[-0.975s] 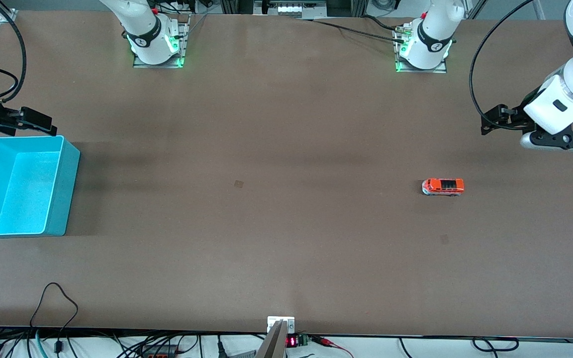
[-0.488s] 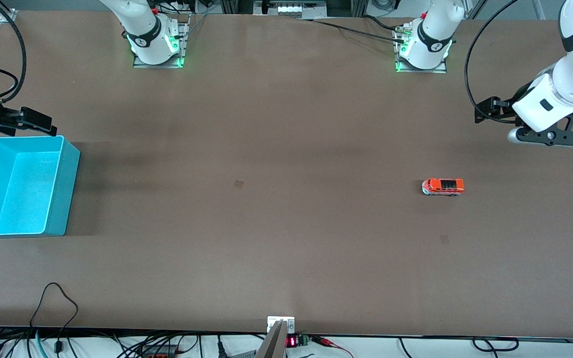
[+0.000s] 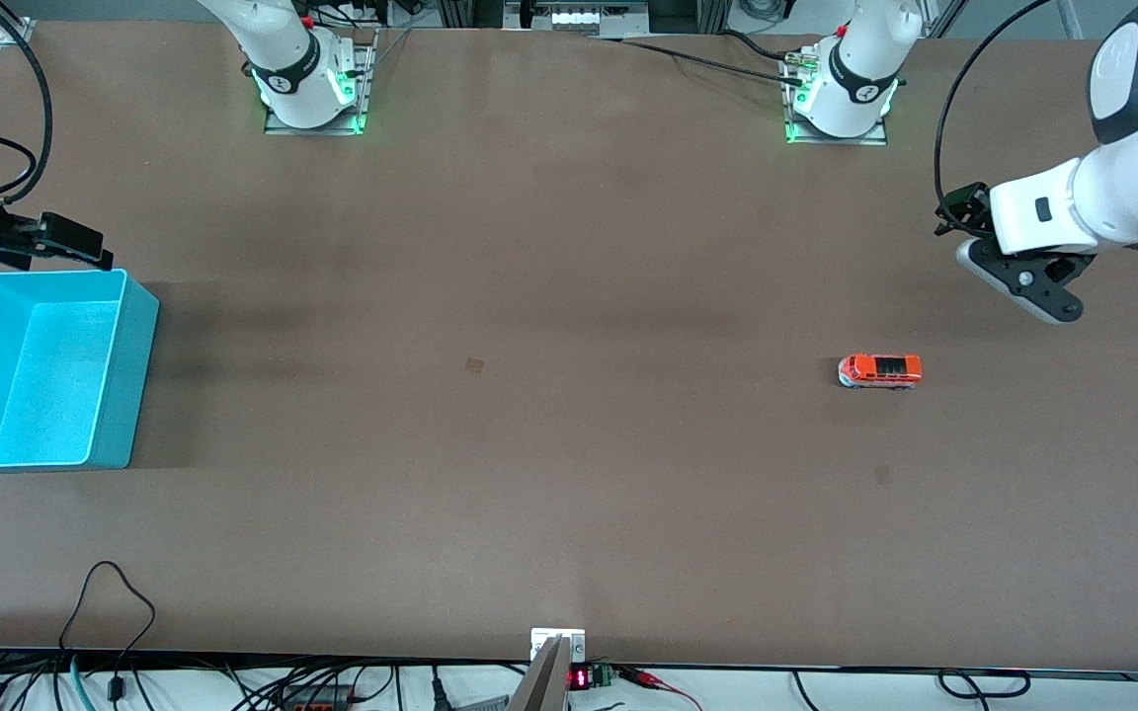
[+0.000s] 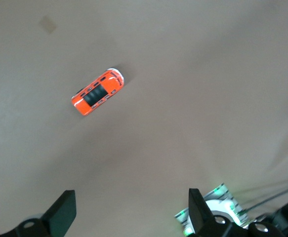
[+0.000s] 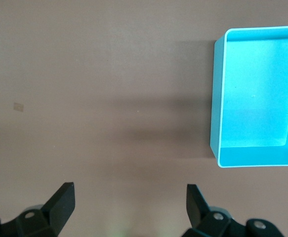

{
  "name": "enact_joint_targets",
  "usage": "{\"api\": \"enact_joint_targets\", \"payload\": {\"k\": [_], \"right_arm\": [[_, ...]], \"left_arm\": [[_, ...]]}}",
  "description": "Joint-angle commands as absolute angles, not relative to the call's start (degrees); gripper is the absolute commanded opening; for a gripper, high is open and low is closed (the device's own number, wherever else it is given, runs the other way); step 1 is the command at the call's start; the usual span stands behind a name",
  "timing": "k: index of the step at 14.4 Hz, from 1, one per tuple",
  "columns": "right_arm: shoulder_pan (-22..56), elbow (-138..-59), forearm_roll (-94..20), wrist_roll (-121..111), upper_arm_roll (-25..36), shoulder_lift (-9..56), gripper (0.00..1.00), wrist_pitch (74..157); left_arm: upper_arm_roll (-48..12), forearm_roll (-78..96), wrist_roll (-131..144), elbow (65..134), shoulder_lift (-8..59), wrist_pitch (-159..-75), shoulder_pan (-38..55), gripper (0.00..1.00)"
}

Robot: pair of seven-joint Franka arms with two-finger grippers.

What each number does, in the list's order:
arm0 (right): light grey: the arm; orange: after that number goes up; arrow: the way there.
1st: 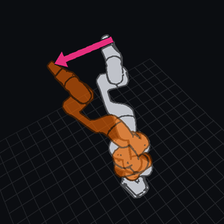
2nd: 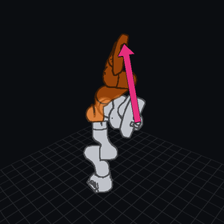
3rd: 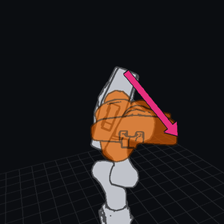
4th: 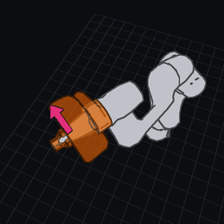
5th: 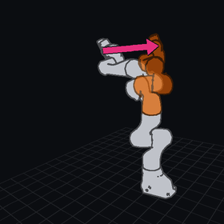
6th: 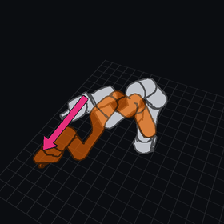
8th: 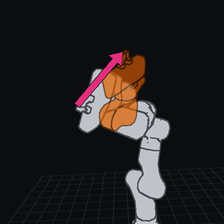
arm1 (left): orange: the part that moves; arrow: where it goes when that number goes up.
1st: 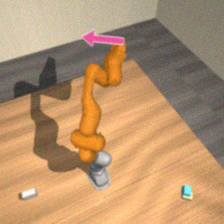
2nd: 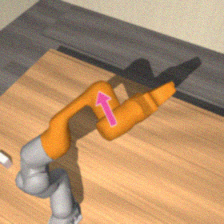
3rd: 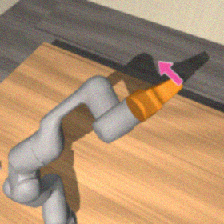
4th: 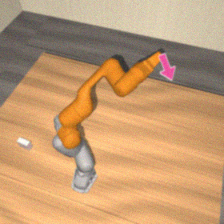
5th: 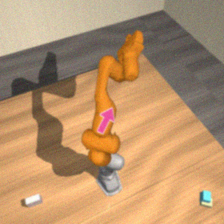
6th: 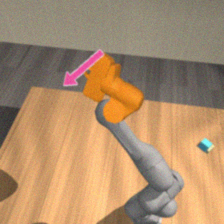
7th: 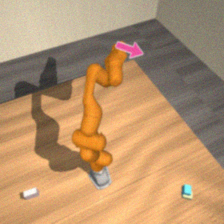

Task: Wind up bus and store in blue box
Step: 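Lower the left gripper over the orange bus and grasp it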

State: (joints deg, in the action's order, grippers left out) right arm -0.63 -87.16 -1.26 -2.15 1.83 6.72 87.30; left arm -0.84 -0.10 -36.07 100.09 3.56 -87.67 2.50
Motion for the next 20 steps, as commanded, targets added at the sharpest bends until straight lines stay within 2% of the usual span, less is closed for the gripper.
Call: {"api": "enact_joint_targets", "payload": {"k": [1,3,6,11,15,20], "right_arm": [[0.7,-87.4,-0.3,-1.8,1.4,6.1,1.00,87.5],[1.0,-87.4,1.3,-1.6,1.5,6.1,1.00,87.5],[0.9,-87.3,1.2,-1.6,1.6,6.1,1.00,87.5],[0.9,-87.3,0.7,-1.4,1.5,6.2,1.00,87.5],[1.0,-87.3,0.6,-1.4,1.5,6.2,1.00,87.5],[1.0,-87.3,0.6,-1.3,1.5,6.2,1.00,87.5]], "left_arm": [[-0.9,-1.0,-45.5,99.8,5.9,-89.0,2.2,1.00],[-0.9,-1.0,-52.4,102.5,7.8,-94.3,0.9,1.00],[-0.8,-1.0,-63.2,110.5,8.4,-107.4,0.4,1.00],[-0.9,-1.0,-77.1,118.4,15.4,-126.9,-0.8,1.00],[-0.9,-1.0,-84.4,119.8,22.1,-137.2,-1.3,1.00],[-0.9,-1.0,-86.4,125.3,22.8,-145.6,-1.4,1.00]]}}
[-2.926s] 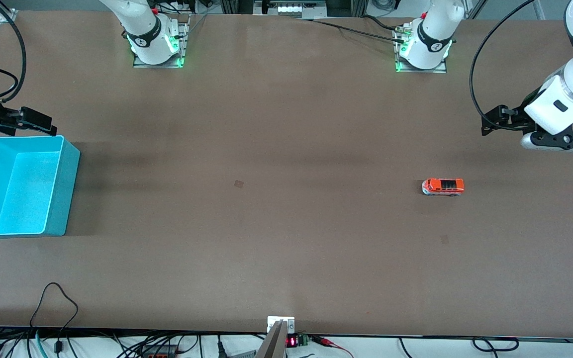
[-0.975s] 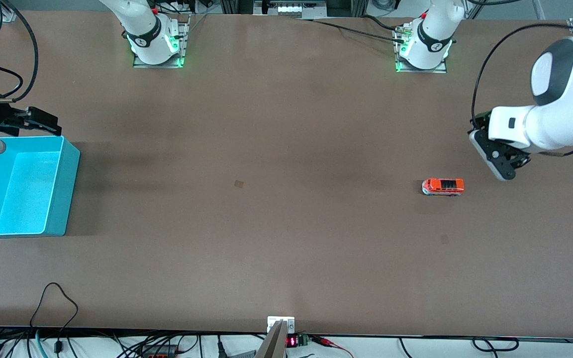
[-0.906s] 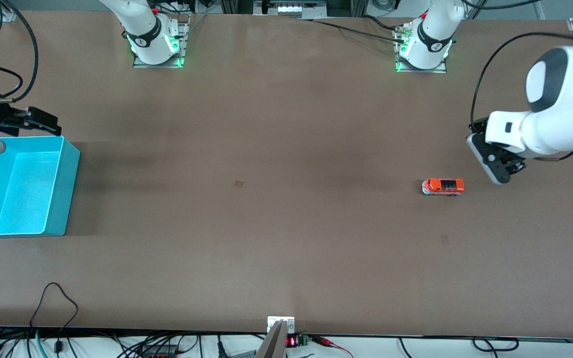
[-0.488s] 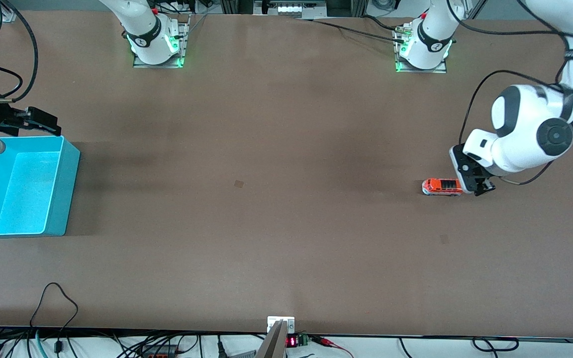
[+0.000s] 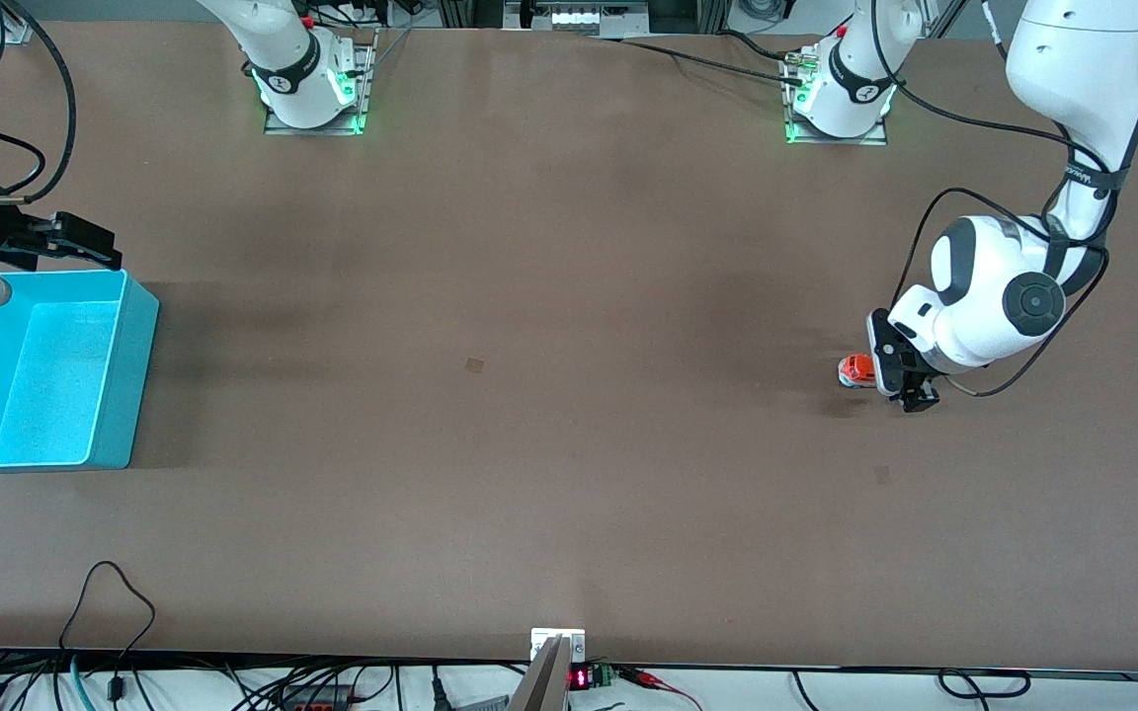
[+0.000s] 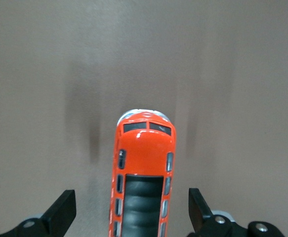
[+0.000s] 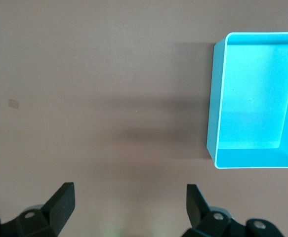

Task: Wind up bus and store in blue box

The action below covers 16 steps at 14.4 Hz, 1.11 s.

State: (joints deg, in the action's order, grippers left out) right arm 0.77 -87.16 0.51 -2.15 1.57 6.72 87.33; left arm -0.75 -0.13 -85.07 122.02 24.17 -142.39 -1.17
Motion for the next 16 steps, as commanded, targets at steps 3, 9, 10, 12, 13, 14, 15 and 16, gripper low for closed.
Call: {"api": "enact_joint_targets", "payload": {"k": [3,9,10,12,13,14,15,16], "right_arm": [[0.8,-87.3,-1.1,0.6,1.6,6.2,1.00,87.5],[0.8,-87.3,-1.5,1.9,1.6,6.2,1.00,87.5],[0.8,-87.3,-1.5,1.9,1.6,6.2,1.00,87.5],[0.9,-87.3,-1.5,1.9,1.6,6.2,1.00,87.5],[0.8,-87.3,-1.5,1.9,1.6,6.2,1.00,87.5],[0.8,-87.3,-1.5,1.9,1.6,6.2,1.00,87.5],[0.9,-87.3,-1.5,1.9,1.6,6.2,1.00,87.5],[0.8,-87.3,-1.5,1.9,1.6,6.2,1.00,87.5]], "left_arm": [[-1.0,-1.1,-86.5,126.7,22.6,-148.0,-1.3,0.53],[-1.0,-1.1,-86.5,126.7,22.3,-147.8,-1.1,0.21],[-1.0,-1.0,-86.7,126.7,22.3,-147.8,-1.1,0.21],[-1.0,-1.0,-86.9,126.7,22.5,-147.7,-1.3,0.21],[-1.0,-1.0,-86.9,126.7,22.7,-147.7,-1.4,0.21],[-1.0,-1.0,-87.0,126.6,22.8,-147.5,-1.9,0.21],[-1.0,-1.0,-87.6,126.4,23.0,-147.4,-2.9,0.21],[-1.0,-1.0,-89.9,126.0,23.8,-147.4,-4.0,0.21]]}}
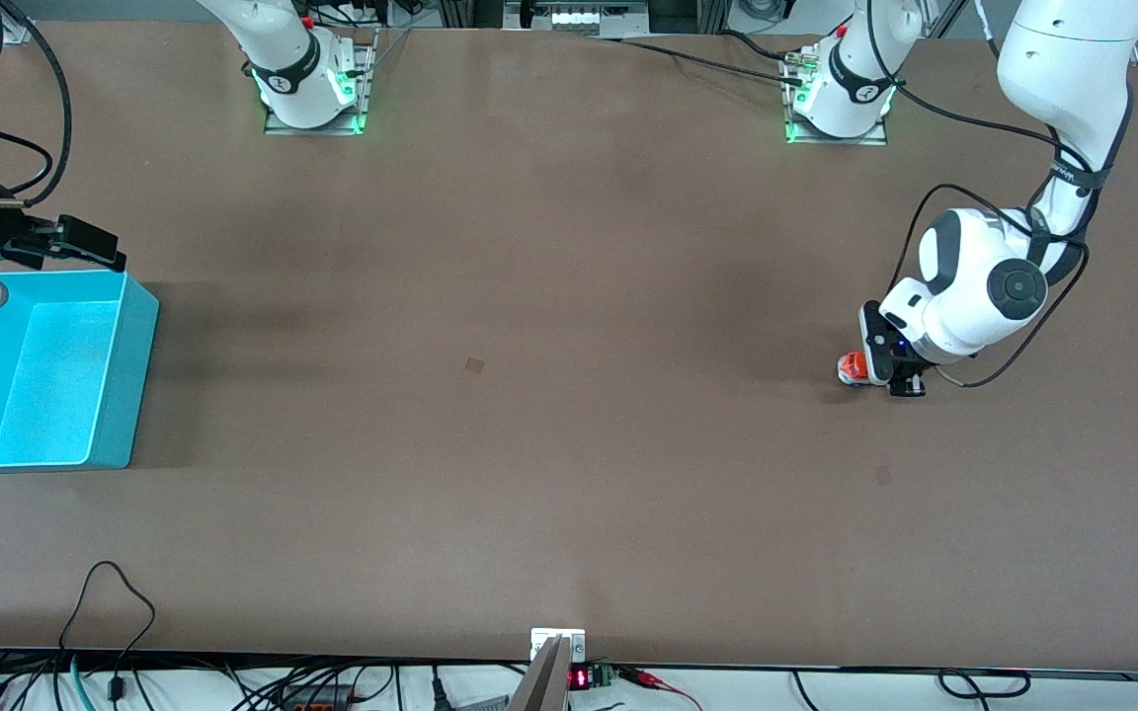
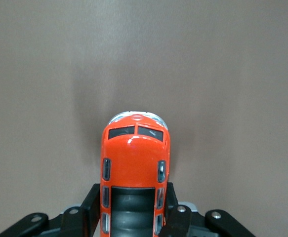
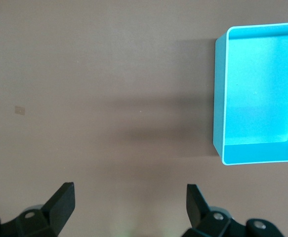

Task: Wind up bus and store in blue box

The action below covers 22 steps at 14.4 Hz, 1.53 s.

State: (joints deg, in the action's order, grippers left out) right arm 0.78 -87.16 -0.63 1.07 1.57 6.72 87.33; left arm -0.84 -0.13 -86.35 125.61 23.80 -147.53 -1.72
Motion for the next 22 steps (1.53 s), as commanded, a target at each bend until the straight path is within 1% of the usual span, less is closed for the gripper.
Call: {"api": "enact_joint_targets", "payload": {"k": [1,5,9,12,15,20,21,22], "right_arm": [[0.8,-87.3,-1.4,1.8,1.6,6.2,1.00,87.5],[0.9,-87.3,-1.3,1.6,1.6,6.5,1.00,87.5],[0.5,-87.3,-1.6,1.0,1.7,7.3,1.00,87.5],[0.5,-87.3,-1.7,1.0,1.7,7.4,1.00,87.5],[0.6,-87.4,-1.7,1.1,1.7,7.6,1.00,87.5],[0.6,-87.4,-1.7,0.7,1.7,9.0,1.00,87.3],[0.6,-87.4,-1.7,0.8,1.7,9.3,1.00,87.3],[0.6,-87.4,-1.7,0.8,1.7,9.5,1.00,87.3]], "left_arm": [[-1.0,-1.0,-91.4,125.9,24.3,-147.4,-5.5,0.21],[-0.8,-1.0,-97.3,124.1,26.1,-147.4,-11.9,0.21],[-0.8,-1.0,-102.8,120.2,29.8,-147.4,-18.1,0.21],[-0.8,-1.0,-109.0,117.2,32.1,-147.4,-20.8,0.21],[-0.7,-1.0,-112.8,115.8,33.5,-147.4,-23.5,0.21],[-0.6,-0.9,-113.9,114.6,33.8,-147.4,-24.6,0.21],[-0.6,-0.9,-113.9,114.5,33.8,-147.4,-24.7,0.28],[-0.6,-0.9,-113.9,114.3,33.7,-147.4,-24.7,0.46]]}}
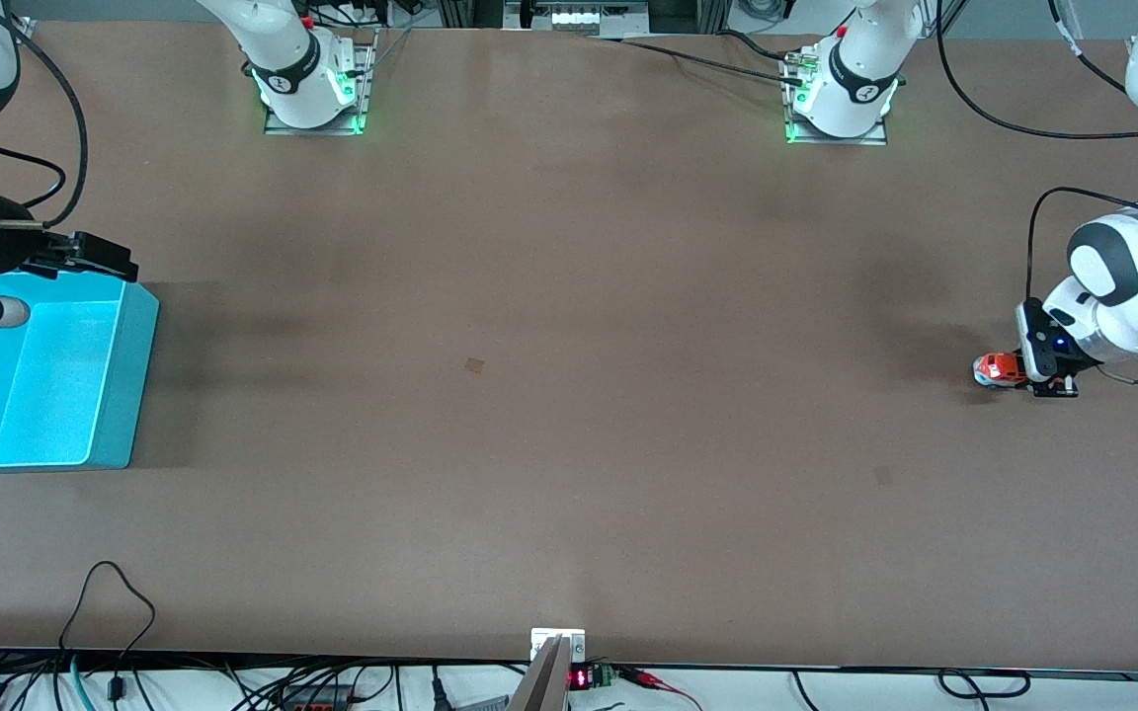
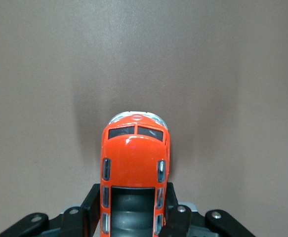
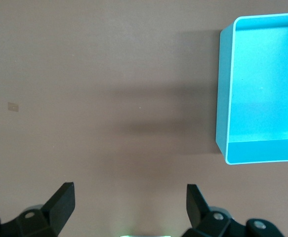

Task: Wind up bus and store in blue box

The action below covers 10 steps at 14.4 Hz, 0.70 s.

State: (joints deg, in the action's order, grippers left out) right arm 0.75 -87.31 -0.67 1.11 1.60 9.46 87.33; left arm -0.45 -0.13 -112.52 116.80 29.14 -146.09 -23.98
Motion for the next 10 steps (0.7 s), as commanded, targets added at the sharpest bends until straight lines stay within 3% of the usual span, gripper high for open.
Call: {"api": "enact_joint_targets", "payload": {"k": [1,10], "right_arm": [[0.6,-87.4,-1.7,0.7,1.7,9.5,1.00,87.1],[1.1,-87.5,-1.5,0.8,1.6,10.9,1.00,87.5]], "left_arm": [[-0.6,-0.9,-113.5,114.3,33.3,-147.4,-24.7,0.99],[-0.5,-1.0,-109.1,114.3,26.4,-135.8,-23.9,1.00]]}}
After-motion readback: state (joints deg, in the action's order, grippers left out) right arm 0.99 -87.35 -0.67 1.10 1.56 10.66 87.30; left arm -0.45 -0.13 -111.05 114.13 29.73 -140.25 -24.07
